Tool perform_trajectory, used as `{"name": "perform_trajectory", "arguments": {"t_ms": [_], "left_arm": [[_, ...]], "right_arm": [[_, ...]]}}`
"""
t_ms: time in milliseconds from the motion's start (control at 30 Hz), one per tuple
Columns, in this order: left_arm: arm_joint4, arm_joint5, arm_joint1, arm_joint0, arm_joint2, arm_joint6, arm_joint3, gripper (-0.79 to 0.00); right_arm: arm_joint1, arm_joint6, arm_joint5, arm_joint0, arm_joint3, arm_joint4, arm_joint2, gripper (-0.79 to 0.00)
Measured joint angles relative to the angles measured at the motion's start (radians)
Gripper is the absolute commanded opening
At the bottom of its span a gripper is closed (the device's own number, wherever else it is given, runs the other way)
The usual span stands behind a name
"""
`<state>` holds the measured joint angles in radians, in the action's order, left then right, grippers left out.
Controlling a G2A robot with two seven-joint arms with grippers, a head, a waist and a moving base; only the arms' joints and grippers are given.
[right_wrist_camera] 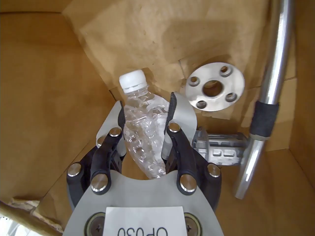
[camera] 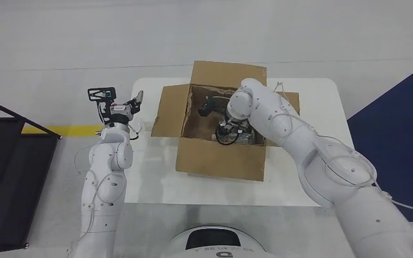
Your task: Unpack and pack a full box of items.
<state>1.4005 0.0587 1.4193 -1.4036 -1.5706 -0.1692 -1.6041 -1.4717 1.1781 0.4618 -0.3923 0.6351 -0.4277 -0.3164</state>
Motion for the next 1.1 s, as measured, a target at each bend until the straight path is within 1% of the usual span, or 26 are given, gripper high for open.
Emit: {"name": "perform_trajectory", "arguments": {"t_ms": [133, 200, 267, 1100], "left_arm": [[0.0, 0.0, 0.0, 0.0, 0.0, 0.0, 0.0, 0.0], [0.0, 0.0, 0.0, 0.0, 0.0, 0.0, 0.0, 0.0], [0.0, 0.0, 0.0, 0.0, 0.0, 0.0, 0.0, 0.0], [0.0, 0.0, 0.0, 0.0, 0.0, 0.0, 0.0, 0.0]], "right_arm": [[0.03, -0.038, 0.006, 0.003, 0.042, -0.016, -0.035, -0.785], [0.056, -0.064, 0.001, 0.0, 0.076, -0.025, -0.063, -0.785], [0.066, -0.073, -0.004, -0.003, 0.09, -0.029, -0.075, -0.785], [0.065, -0.071, -0.004, -0.002, 0.087, -0.028, -0.073, -0.785]]}}
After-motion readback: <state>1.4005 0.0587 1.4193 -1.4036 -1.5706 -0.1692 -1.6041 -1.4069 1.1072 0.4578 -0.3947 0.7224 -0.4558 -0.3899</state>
